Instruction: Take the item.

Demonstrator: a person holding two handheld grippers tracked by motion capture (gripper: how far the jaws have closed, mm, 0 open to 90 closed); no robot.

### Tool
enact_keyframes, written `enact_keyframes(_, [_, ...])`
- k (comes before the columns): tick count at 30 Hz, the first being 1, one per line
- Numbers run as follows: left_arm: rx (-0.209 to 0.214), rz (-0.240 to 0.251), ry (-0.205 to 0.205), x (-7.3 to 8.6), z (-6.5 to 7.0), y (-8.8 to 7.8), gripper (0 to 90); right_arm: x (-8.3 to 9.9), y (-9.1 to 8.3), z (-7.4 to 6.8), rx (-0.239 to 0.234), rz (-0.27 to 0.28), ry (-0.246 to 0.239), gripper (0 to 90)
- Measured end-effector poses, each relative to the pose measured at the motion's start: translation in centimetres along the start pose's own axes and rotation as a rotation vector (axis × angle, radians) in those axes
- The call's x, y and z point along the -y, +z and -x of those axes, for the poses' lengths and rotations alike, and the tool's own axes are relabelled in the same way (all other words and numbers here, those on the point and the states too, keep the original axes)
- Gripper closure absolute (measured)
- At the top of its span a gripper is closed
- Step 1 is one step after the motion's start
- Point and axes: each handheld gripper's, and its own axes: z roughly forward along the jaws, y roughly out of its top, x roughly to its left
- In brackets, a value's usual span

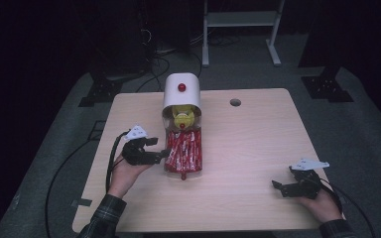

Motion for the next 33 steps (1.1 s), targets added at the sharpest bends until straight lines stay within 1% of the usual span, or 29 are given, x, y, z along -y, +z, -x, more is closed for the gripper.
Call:
enact_keyframes(1, [0.000, 0.000, 0.003, 0.0, 0.0, 0.1, 29.4, 0.0, 0.0, 0.0, 0.000, 0.000, 0.000, 7.8])
enact_keyframes(3, [-0.001, -0.002, 0.004, -0.1, 0.0, 0.2, 32.6, 0.0, 0.0, 0.0, 0.000, 0.000, 0.000, 7.8])
enact_keyframes(4, [0.000, -0.014, 0.006, -0.2, 0.1, 0.4, 33.5, 0.0, 0.0, 0.0, 0.000, 0.000, 0.000, 7.8])
enact_keyframes(7, [-0.001, -0.019, 0.009, -0.4, 0.2, 0.7, 34.7, 0.0, 0.0, 0.0, 0.000, 0.000, 0.000, 7.8])
enact_keyframes(8, [0.001, -0.021, 0.011, -0.6, 0.3, 1.0, 36.6, 0.0, 0.0, 0.0, 0.000, 0.000, 0.000, 7.8])
enact_keyframes(11, [0.001, -0.035, 0.014, -0.8, 0.4, 1.5, 37.6, 0.0, 0.0, 0.0, 0.000, 0.000, 0.000, 7.8])
enact_keyframes(13, [0.003, -0.036, 0.013, -0.8, 0.5, 1.7, 38.2, 0.0, 0.0, 0.0, 0.000, 0.000, 0.000, 7.8])
enact_keyframes(17, [0.004, -0.051, 0.024, -0.9, 0.6, 2.3, 40.0, 0.0, 0.0, 0.0, 0.000, 0.000, 0.000, 7.8])
enact_keyframes(21, [-0.001, -0.061, 0.028, -1.0, 0.6, 2.8, 41.9, 0.0, 0.0, 0.0, 0.000, 0.000, 0.000, 7.9])
enact_keyframes(23, [-0.005, -0.070, 0.035, -1.0, 0.6, 3.0, 42.1, 0.0, 0.0, 0.0, 0.000, 0.000, 0.000, 7.9])
enact_keyframes(24, [-0.007, -0.083, 0.035, -1.0, 0.6, 3.2, 43.4, 0.0, 0.0, 0.0, 0.000, 0.000, 0.000, 7.9])
enact_keyframes(31, [-0.017, -0.089, 0.030, -1.0, 0.6, 3.8, 45.4, 0.0, 0.0, 0.0, 0.000, 0.000, 0.000, 7.8])
enact_keyframes(33, [-0.019, -0.093, 0.035, -1.0, 0.6, 3.9, 46.1, 0.0, 0.0, 0.0, 0.000, 0.000, 0.000, 7.8])
